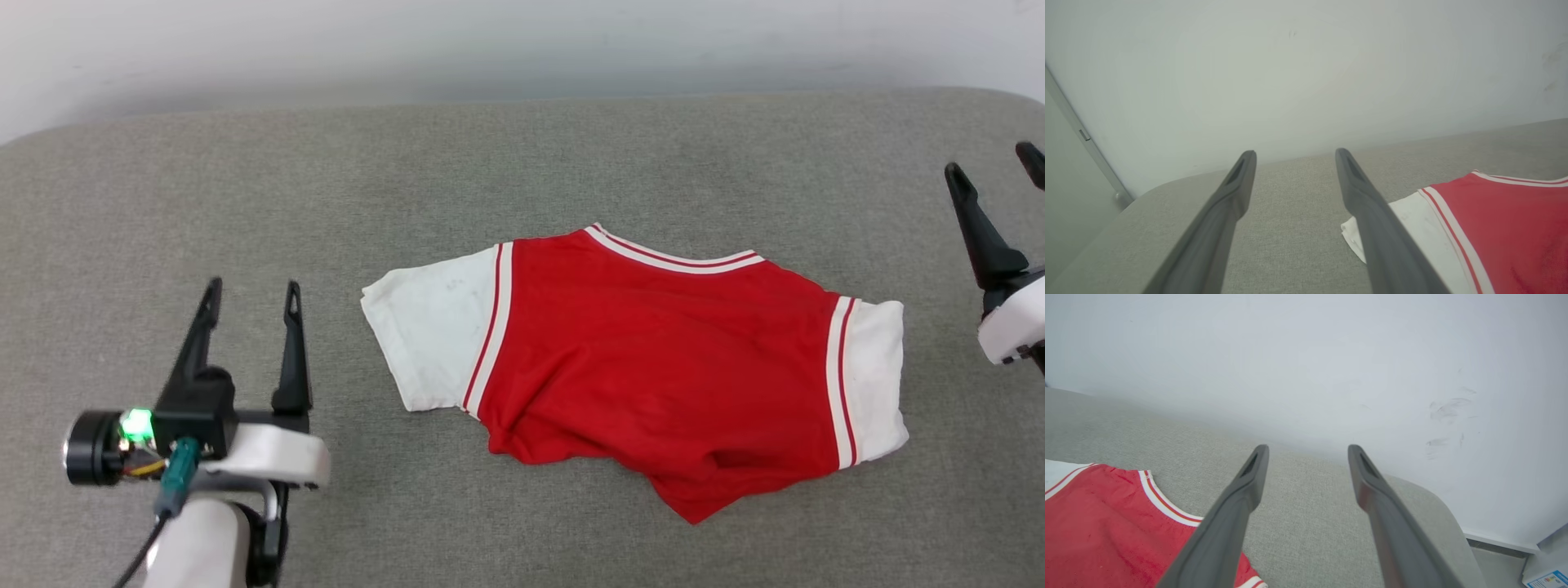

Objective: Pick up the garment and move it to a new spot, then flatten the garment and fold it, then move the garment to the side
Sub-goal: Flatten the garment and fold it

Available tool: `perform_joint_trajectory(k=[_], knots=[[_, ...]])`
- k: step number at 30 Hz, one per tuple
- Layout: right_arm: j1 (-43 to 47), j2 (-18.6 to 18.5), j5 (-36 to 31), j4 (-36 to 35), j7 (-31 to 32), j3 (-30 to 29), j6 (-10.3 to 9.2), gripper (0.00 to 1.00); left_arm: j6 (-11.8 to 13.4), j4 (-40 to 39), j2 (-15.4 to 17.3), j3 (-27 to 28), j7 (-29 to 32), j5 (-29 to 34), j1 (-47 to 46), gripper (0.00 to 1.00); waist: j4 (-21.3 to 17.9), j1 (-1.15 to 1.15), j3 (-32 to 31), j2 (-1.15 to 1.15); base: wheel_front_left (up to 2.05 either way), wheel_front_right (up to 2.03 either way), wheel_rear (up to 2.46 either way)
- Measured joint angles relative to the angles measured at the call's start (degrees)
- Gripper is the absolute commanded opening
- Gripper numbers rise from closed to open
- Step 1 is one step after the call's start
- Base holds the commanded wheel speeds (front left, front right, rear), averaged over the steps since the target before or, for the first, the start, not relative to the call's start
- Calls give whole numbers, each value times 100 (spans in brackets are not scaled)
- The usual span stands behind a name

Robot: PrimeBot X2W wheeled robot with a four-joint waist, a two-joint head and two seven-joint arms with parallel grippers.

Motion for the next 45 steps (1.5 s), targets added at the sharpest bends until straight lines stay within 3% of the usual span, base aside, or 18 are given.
perform_joint_trajectory(k=[8, 13, 17, 22, 24, 37, 45], knots=[[984, 1519, -1610, -1511, -397, -1750, 0, 100, -433, 827, 444, -83, 88, 38, -1095, 100, -132, 0, 100, 0, 0, 0, 0], [1740, 2279, -2165, -2424, -412, -2115, 1, 100, -726, 1252, 628, -227, 458, 14, -1901, 100, -188, 0, 197, 0, 0, 0, 0], [2085, 2583, -2296, -2767, -413, -2225, 1, 100, -977, 1519, 804, -447, 1024, -112, -2566, 100, -231, 0, 270, 0, 0, 0, 0], [2280, 2704, -2406, -2986, -412, -2283, 0, 100, -1096, 1752, 1118, -947, 2039, -509, -3390, 100, -307, 0, 377, 0, 0, 0, 0], [2285, 2729, -2424, -3082, -413, -2294, 1, 100, -1099, 1786, 1317, -1393, 2536, -806, -3694, 100, -339, 0, 426, 0, 0, 0, 0], [2194, 2747, -2465, -3170, -413, -2149, 0, 100, -1104, 1621, 2579, -3911, 6049, -3539, -5125, 100, -596, 0, 847, 0, 0, 0, 0], [1948, 2728, -2465, -3141, -413, -2000, 0, 100, -1105, 1382, 3051, -4924, 6979, -4265, -5361, 100, -779, 0, 1178, 0, 0, 0, 0]])
